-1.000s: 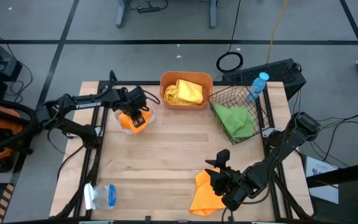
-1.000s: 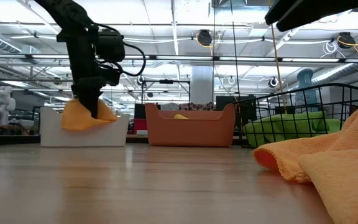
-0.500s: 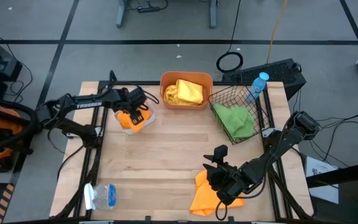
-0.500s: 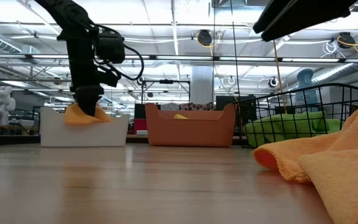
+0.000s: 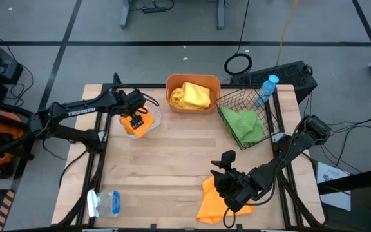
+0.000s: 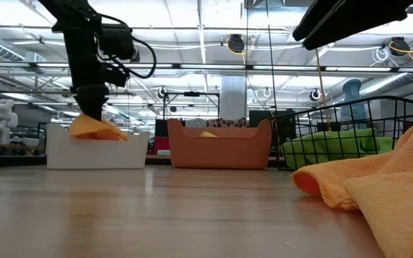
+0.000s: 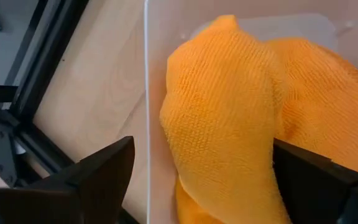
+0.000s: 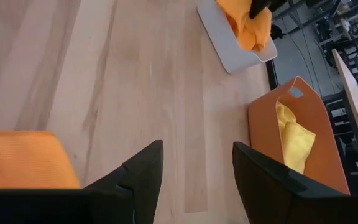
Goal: Sort microfiber towel by color & place in baskets
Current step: Put the left orange towel into the white bin
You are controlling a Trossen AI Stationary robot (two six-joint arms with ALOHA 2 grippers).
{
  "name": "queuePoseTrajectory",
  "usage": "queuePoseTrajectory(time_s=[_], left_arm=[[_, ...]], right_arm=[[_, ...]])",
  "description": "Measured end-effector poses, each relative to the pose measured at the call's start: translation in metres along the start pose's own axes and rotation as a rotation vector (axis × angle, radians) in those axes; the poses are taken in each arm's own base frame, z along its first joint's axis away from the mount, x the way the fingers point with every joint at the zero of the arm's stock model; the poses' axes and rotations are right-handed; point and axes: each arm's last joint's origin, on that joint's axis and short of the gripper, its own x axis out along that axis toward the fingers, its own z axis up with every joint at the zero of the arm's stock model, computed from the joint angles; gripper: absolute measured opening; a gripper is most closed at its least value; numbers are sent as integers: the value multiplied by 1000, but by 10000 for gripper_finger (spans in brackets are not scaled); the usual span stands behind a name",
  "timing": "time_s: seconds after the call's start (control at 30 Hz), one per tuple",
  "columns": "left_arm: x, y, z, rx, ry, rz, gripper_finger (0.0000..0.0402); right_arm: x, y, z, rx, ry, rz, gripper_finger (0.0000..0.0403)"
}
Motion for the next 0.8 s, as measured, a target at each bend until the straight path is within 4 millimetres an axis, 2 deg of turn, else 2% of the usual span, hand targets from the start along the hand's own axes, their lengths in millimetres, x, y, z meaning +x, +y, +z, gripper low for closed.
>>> queuePoseTrajectory(time_s=[0.23, 0.47, 0.8], left_arm=[[-9, 1, -1, -70, -49, -32, 355], [-10, 4, 1, -40, -55, 39, 382], [-45, 5, 15, -18, -191, 36, 383]], right_arm=[[6, -5, 1, 14, 13, -13, 183], [8, -6, 1, 19, 17, -16, 183], [8, -6, 1, 16, 18, -16, 183]])
